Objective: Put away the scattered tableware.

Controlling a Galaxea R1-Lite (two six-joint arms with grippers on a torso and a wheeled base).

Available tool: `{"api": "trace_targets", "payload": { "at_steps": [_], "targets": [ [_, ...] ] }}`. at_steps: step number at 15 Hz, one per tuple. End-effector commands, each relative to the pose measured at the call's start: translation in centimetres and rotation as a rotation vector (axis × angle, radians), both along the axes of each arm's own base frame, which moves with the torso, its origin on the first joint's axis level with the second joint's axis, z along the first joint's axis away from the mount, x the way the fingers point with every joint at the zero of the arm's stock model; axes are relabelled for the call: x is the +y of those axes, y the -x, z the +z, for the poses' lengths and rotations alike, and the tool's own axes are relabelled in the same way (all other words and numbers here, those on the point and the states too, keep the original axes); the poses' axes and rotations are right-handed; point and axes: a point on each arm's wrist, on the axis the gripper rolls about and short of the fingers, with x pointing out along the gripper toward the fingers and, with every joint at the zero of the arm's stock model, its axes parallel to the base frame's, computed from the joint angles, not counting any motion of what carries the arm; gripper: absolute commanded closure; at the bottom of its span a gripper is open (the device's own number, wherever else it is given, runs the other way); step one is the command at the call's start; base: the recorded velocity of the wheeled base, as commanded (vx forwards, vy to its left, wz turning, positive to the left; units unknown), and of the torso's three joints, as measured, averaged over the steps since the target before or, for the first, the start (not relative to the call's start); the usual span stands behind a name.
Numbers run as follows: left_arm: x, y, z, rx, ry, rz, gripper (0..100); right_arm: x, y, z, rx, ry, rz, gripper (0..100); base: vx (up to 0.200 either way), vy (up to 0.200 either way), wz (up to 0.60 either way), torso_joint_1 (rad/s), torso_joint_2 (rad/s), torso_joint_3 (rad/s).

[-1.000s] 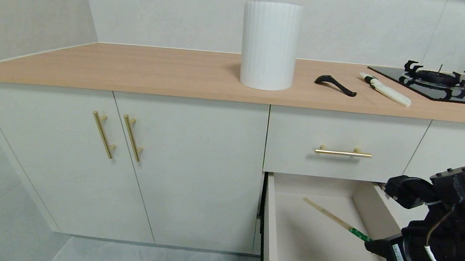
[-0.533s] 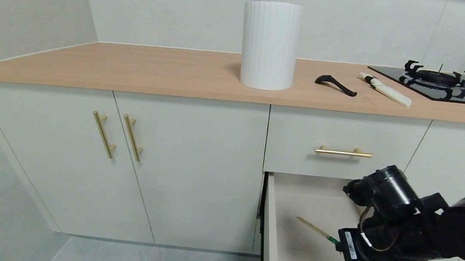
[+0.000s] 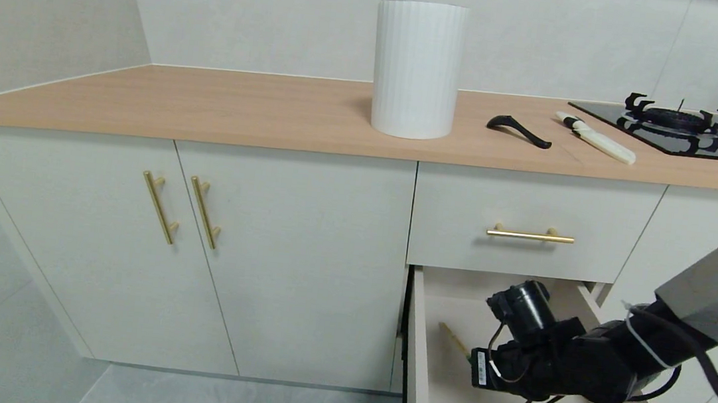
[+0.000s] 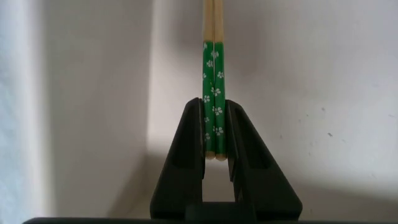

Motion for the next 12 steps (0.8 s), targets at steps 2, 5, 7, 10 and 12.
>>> {"api": "trace_targets", "payload": {
  "at_steps": [2,5,7,10,12],
  "targets": [
    [0.0,0.0,0.0,0.000,0.001,0.001,0,0.1,-0.2,-3.3,0.060,0.050,-0.007,100,0.000,0.000,0.00,0.000,0.00,0.000],
    [0.0,0.0,0.0,0.000,0.001,0.000,0,0.3,0.1,-4.7,0.099,0.080,0.009,100,0.000,0.000,0.00,0.000,0.00,0.000],
    [0.0,0.0,0.0,0.000,0.001,0.000,0,0.9,0.5,-5.7,0.108,0.114,0.012,100,0.000,0.000,0.00,0.000,0.00,0.000],
    [0.0,0.0,0.0,0.000,0.001,0.000,0,0.9,0.5,-5.8,0.105,0.120,0.009,100,0.000,0.000,0.00,0.000,0.00,0.000],
    [0.0,0.0,0.0,0.000,0.001,0.000,0,0.9,0.5,-5.8,0.105,0.120,0.009,100,0.000,0.000,0.00,0.000,0.00,0.000]
  ]
}}
